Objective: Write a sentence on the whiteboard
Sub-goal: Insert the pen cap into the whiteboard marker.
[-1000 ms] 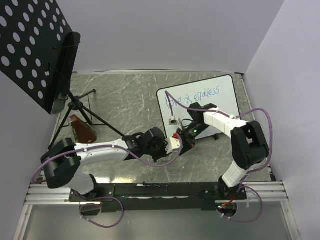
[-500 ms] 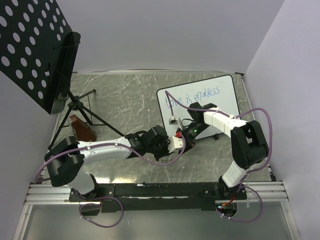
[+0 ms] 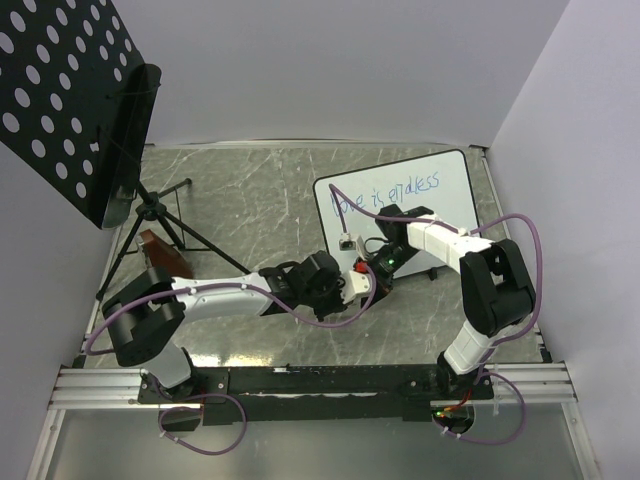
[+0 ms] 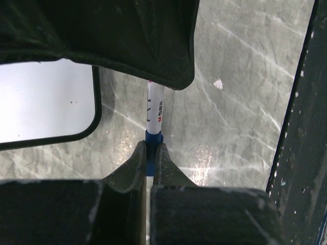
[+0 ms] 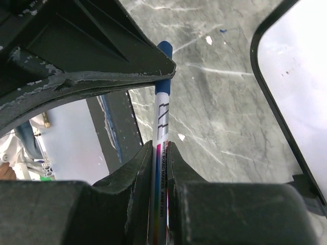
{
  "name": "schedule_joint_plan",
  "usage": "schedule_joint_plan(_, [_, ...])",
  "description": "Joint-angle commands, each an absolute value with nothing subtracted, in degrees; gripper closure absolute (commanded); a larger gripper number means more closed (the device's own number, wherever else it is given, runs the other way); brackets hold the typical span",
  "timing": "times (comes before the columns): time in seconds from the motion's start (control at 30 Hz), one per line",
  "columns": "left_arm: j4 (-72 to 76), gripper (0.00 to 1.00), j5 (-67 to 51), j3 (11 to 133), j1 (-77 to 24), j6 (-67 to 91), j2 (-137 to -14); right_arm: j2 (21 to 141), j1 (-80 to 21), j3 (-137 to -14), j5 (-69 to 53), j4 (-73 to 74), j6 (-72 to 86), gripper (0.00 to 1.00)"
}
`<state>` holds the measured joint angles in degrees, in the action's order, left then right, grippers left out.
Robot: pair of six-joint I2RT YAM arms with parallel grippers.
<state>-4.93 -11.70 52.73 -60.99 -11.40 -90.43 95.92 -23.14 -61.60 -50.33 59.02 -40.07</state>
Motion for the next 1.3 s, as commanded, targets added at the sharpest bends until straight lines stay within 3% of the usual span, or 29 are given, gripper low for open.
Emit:
schedule_joint_plan(0.0, [18.4,0.99,-13.3,57.7,-61.2,-8.4,-90.0,96.4,-24.3,-62.8,-55.7,57.3,-38.8,1.0])
schedule_joint_plan(0.67, [31.7,0.99,-9.9,54.2,-61.2,-3.3,-86.0,96.9,-25.0,-62.5,-55.0,56.6,-38.1,1.0])
schedule_joint_plan(1.27, [35.0,0.99,-9.5,53.6,-60.3,-1.9,-83.8,97.0,-25.0,-62.4,-54.8,56.7,-38.4,1.0])
